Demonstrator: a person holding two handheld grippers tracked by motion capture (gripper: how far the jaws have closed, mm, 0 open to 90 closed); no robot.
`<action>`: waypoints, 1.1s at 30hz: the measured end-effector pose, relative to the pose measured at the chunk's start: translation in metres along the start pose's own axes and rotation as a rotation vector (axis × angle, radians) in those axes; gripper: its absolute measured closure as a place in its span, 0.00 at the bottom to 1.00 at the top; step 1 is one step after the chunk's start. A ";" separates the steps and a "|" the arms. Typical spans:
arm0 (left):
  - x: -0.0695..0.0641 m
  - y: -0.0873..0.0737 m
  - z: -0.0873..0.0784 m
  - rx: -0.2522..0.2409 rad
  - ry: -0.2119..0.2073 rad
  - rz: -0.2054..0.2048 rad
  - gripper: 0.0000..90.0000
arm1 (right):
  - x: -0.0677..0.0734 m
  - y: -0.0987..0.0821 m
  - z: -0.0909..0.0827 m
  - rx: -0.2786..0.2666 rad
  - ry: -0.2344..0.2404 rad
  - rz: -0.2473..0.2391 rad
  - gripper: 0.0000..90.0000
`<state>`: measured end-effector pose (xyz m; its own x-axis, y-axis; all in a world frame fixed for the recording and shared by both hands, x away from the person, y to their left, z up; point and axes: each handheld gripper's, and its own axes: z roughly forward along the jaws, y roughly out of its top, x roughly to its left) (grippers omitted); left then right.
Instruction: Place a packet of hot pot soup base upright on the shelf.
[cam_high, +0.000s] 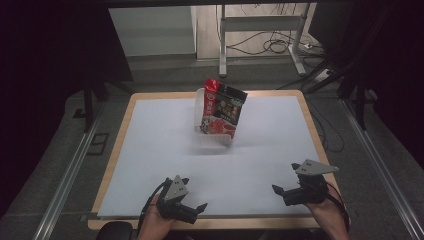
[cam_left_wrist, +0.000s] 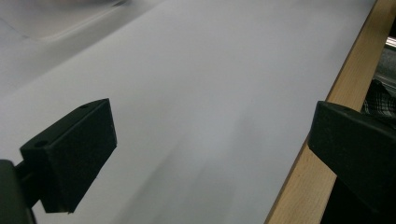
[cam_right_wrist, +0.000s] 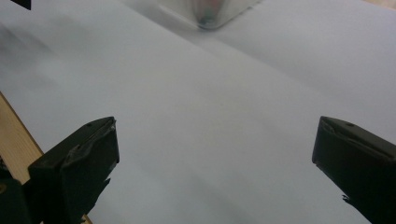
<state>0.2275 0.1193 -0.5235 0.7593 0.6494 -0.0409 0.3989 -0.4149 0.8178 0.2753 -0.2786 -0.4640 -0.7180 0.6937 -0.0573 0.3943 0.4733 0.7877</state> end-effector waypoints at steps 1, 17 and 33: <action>0.000 0.000 0.000 0.000 0.001 0.000 0.01 | 0.000 -0.002 -0.002 -0.001 -0.004 0.002 0.01; 0.000 0.000 0.000 0.008 0.004 0.002 0.00 | -0.007 -0.030 -0.018 -0.011 -0.065 0.039 0.01; 0.001 0.000 0.002 0.016 0.004 0.003 0.00 | -0.017 -0.047 -0.020 0.033 -0.069 0.125 0.00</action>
